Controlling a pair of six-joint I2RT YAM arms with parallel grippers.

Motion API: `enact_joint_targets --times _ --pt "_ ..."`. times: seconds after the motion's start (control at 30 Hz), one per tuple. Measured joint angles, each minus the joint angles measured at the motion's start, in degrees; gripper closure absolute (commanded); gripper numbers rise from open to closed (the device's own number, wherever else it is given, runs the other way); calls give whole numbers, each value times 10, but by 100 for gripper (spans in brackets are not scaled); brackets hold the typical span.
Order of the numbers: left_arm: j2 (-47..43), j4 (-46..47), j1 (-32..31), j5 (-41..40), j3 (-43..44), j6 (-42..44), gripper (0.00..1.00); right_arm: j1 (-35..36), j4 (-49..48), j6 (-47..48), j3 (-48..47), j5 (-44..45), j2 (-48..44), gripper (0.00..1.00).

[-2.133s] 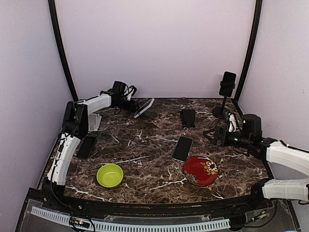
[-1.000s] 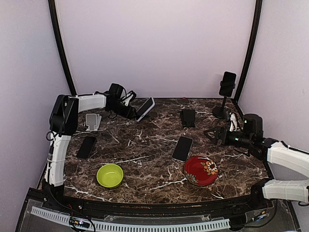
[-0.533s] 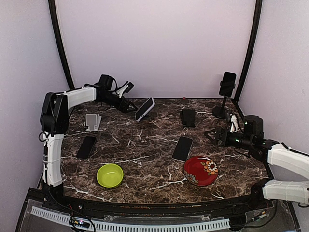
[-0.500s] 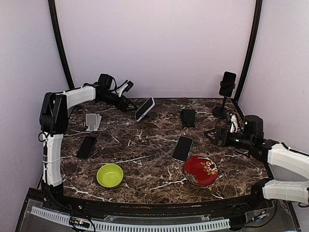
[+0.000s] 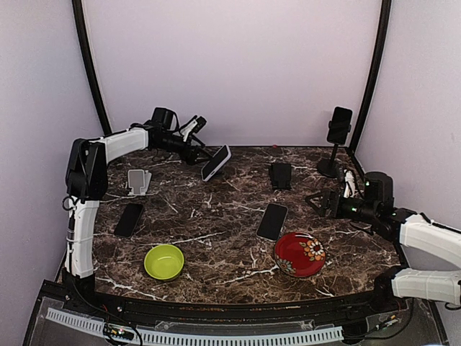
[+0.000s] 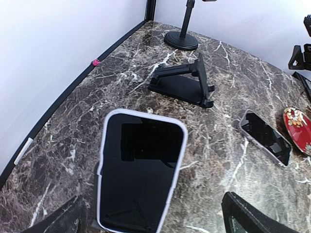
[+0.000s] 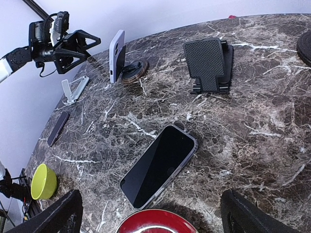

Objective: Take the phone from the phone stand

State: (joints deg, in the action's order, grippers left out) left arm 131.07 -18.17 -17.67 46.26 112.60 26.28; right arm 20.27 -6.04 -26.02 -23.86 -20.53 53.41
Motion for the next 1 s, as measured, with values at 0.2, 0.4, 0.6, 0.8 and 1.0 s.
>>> enact_joint_targets --times 0.2,0.4,0.6,0.8,1.0 --pt "52 -7 -5 -1 45 4 1 0 0 0 0 0 4 1" --pt "92 -15 -15 -1 71 5 1 0 1 0 0 0 4 1" --pt "108 -14 -19 -9 76 5 1 0 1 0 0 1 4 1" --pt "113 -16 -19 -10 83 6 1 0 1 0 0 5 5 1" --pt "113 -16 -20 -20 85 16 1 0 1 0 0 6 12 1"
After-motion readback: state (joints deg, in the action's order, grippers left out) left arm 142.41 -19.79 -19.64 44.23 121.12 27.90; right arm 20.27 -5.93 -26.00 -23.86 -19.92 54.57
